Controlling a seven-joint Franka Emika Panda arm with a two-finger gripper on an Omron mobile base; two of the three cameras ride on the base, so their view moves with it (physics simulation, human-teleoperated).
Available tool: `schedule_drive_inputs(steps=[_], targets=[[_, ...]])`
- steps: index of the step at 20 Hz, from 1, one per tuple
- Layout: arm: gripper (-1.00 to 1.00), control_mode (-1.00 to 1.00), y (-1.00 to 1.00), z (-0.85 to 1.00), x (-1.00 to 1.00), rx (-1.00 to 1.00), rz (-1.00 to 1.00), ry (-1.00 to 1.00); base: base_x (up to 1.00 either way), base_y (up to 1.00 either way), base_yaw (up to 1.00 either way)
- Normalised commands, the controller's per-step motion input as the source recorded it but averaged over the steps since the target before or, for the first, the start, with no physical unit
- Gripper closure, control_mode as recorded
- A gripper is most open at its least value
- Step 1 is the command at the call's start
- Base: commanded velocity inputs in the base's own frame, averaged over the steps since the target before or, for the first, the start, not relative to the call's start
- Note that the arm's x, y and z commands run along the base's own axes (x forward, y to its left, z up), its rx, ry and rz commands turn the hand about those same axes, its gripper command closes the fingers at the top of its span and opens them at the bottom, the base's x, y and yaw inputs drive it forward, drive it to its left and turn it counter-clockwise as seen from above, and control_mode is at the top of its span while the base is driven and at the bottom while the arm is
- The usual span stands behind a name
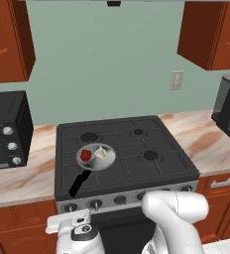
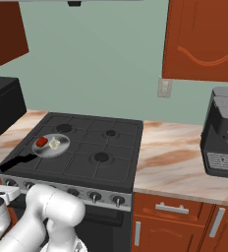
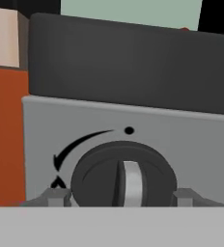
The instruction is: Put the bell pepper and garlic in the pan. Then turn on the front left burner and set the heat to medium.
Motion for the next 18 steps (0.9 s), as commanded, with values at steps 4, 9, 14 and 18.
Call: schedule_drive_inputs(steps=[4, 9, 14, 18], targets=[[1.0, -1.0, 0.0, 0.0, 0.0, 0.0, 0.0, 0.0, 0.0, 0.0, 0.0], [1.0, -1.0, 0.0, -0.01, 0.01, 0.0, 0.0, -0.02, 0.0, 0.0, 0.0], [1.0, -1.0, 0.01, -0.09, 0.11, -0.16, 0.0, -0.06, 0.0, 0.0, 0.0], [1.0, -1.0, 0.0, 0.0, 0.01, -0.25, 0.0, 0.0, 0.0, 0.0, 0.0]])
